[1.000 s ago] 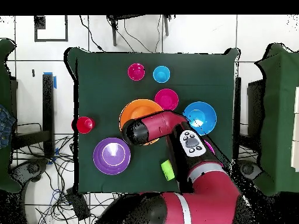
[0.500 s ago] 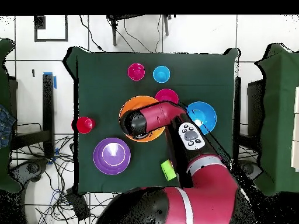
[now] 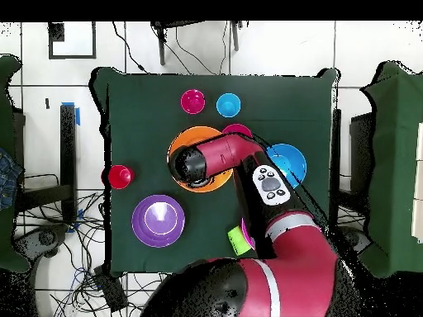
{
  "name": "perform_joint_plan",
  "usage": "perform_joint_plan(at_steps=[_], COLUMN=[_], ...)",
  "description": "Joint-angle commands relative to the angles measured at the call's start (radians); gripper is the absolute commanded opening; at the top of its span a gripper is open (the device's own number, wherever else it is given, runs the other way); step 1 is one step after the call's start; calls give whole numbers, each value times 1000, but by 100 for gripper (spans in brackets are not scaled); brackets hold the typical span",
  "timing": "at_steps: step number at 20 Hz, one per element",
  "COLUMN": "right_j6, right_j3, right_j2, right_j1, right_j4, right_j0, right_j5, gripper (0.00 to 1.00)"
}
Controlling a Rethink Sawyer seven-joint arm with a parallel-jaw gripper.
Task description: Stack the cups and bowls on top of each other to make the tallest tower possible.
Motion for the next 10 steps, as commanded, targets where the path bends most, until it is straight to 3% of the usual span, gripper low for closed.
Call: perform_joint_plan(at_steps=[1, 10], right_j6=[-260, -246], right_j3=[-181, -193], right_j2=[125, 155], right_j1=[157, 174], right_j4=[-153, -168], right_j0=[-15, -33], right_j5=[-168, -166], gripper=[100, 100])
